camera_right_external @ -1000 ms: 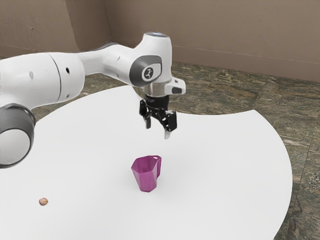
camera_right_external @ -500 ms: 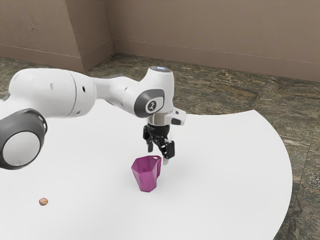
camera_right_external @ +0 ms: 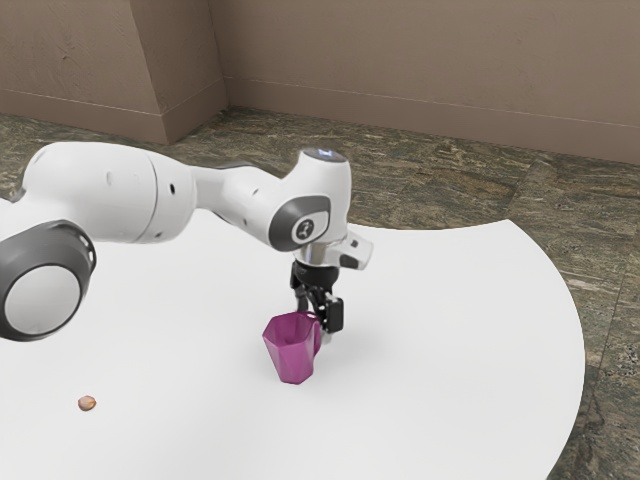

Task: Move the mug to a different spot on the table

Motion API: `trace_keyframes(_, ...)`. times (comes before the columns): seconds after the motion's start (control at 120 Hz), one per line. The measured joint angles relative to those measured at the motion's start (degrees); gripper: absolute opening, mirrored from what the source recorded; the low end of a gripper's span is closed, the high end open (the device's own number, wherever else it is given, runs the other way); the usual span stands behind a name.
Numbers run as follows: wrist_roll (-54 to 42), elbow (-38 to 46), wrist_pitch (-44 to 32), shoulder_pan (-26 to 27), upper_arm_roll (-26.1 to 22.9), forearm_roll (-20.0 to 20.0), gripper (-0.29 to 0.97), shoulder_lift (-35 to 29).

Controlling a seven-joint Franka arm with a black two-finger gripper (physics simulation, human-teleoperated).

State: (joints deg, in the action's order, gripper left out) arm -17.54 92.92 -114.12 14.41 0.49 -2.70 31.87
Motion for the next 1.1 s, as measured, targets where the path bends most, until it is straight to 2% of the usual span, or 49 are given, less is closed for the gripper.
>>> trace_keyframes(0.208, -2.39, 2.22, -0.16, 0.04, 0.03, -0.08, 0.68, -1.37)
trace_keyframes(0.308, -3.24, 2.49, -0.54, 0.05, 0.02, -0.06, 0.64, -1.63)
trace_keyframes(0.458, -4.22, 2.54, -1.38, 0.09, 0.03, 0.15, 0.51, -1.73)
trace_keyframes(0.792, -5.64, 2.55, -1.97, 0.1, 0.03, 0.01, 0.11, -2.11)
trace_keyframes(1.1, -4.53, 2.3, -0.51, 1.36, 0.12, -1.89, -0.01, -2.29)
